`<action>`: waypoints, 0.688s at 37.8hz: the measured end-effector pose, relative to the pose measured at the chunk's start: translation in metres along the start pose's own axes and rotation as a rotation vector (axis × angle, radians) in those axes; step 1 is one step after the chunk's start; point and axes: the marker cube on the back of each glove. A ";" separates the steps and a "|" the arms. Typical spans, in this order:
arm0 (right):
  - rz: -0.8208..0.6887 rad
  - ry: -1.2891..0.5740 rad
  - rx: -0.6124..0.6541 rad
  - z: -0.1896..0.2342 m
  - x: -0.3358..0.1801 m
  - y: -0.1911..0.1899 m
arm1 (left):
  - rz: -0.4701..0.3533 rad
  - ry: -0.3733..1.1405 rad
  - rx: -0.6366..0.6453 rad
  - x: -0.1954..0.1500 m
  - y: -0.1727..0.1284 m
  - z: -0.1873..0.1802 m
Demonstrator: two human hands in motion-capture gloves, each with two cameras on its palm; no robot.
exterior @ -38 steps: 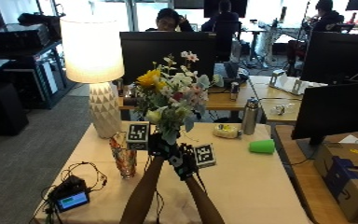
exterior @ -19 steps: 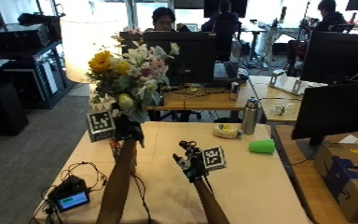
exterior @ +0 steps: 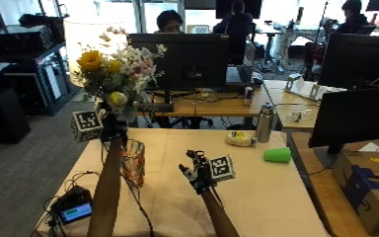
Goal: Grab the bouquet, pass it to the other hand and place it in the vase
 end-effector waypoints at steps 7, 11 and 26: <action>0.004 -0.001 -0.005 0.001 -0.001 0.000 | -0.123 -0.073 -0.074 -0.030 -0.004 0.012; 0.005 0.029 0.002 -0.003 -0.003 0.002 | -0.197 -0.048 -0.172 -0.050 0.002 0.020; 0.000 0.045 0.007 -0.005 -0.004 0.003 | -0.391 -0.370 -0.481 -0.160 0.051 0.014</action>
